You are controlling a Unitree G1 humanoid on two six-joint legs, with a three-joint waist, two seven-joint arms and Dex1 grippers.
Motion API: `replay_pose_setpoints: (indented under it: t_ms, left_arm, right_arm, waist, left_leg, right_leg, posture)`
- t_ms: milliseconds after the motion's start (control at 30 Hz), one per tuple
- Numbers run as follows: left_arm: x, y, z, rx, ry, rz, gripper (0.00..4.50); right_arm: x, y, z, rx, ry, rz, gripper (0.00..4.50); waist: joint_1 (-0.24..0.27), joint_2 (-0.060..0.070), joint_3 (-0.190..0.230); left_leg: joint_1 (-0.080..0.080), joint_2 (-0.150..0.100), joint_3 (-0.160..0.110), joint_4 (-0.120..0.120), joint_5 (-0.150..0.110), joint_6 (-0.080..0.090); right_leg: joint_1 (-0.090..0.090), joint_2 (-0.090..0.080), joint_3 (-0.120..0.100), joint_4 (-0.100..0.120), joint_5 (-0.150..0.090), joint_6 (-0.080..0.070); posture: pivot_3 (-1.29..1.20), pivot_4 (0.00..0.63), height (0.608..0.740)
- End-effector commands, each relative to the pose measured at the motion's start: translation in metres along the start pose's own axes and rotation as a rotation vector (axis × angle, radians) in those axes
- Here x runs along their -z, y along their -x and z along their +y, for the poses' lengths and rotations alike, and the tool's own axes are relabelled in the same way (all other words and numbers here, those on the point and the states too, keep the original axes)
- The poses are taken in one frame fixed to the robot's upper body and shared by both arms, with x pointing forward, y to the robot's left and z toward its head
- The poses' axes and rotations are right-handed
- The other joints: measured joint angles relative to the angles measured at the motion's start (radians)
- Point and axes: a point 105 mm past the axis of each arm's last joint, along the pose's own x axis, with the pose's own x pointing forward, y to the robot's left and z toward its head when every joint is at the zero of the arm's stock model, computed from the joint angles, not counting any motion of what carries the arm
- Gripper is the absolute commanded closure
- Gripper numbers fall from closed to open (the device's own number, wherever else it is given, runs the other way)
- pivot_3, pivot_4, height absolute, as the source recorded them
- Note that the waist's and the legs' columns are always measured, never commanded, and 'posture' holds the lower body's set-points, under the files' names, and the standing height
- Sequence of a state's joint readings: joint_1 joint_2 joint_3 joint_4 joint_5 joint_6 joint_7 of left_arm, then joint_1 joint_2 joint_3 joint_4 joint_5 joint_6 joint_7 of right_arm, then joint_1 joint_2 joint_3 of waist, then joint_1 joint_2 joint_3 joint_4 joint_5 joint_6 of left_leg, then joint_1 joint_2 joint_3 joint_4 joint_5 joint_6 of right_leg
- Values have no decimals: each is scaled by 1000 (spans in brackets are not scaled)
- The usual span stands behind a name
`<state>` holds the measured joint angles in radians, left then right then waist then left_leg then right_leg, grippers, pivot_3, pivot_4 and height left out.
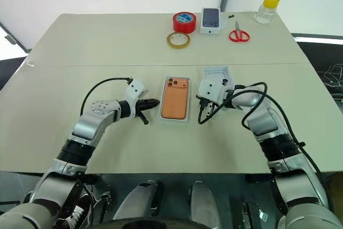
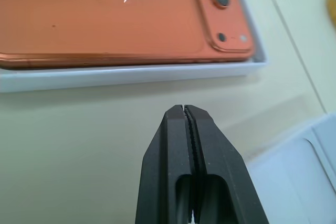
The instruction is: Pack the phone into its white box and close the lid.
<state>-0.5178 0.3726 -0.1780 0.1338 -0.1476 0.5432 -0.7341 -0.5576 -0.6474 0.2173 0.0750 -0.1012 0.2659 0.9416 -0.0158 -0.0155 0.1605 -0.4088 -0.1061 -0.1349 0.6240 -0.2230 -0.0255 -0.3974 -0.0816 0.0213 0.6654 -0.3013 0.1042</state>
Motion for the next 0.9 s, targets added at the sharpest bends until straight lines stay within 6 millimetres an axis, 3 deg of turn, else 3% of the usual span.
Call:
replay_pose_setpoints:
  t_ms: [33, 100, 200, 400, 433, 767, 900]
  left_arm:
    - [-17, 16, 13, -47, -19, -73, 4500]
    - [-24, 22, 18, -58, -12, -116, 4500]
    - [-33, 31, 21, -44, -27, -180, 3617]
    - [-35, 51, 22, 11, -108, -247, 523]
    - [-35, 54, 20, 27, -114, -257, 28]
    - [-38, 83, 17, 122, -248, -338, 28]
    - [-31, 85, 15, 132, -264, -337, 28]
  right_arm:
    - [-11, 12, -25, 85, -80, -30, 4452]
    - [-15, 14, -38, 130, -222, -63, 4227]
    - [-25, 15, -42, 165, -263, -90, 3127]
    - [-20, 16, -47, 297, -425, -79, 33]
    - [-19, 16, -47, 313, -444, -69, 0]
    - [-22, 8, -6, 237, -549, 197, 0]
    - [-17, 10, -2, 218, -622, 283, 0]
  waist:
    - [-2, 0, 0]
    - [-2, 0, 0]
    - [1, 0, 0]
    - [3, 0, 1]
    - [3, 0, 1]
    - [0, 1, 1]
    - [0, 1, 1]
  left_leg:
    - [0, 0, 0, 0, 0, 0]
    - [0, 0, 0, 0, 0, 0]
    - [0, 0, 0, -1, 0, 0]
    - [-1, 0, 0, -1, 0, 0]
    - [-1, 0, 0, -1, 0, 0]
    - [-1, 0, 0, -3, 0, 1]
    - [-1, 0, 0, -3, -1, 2]
  right_leg:
    - [0, 0, 0, 0, 0, 0]
    - [0, 0, 0, 0, 0, 0]
    - [-1, 0, 0, 0, 0, 0]
    - [-1, -1, 0, -1, 0, 0]
    - [-1, -1, 0, -1, 0, 0]
    - [-4, -1, 1, 0, 0, -1]
    - [-4, -1, 1, 0, 0, -1]
  posture:
    - [0, 150, 740]
    - [0, 150, 740]
    - [0, 150, 740]
    - [0, 150, 740]
    - [0, 150, 740]
    - [0, 150, 740]
    - [0, 150, 740]
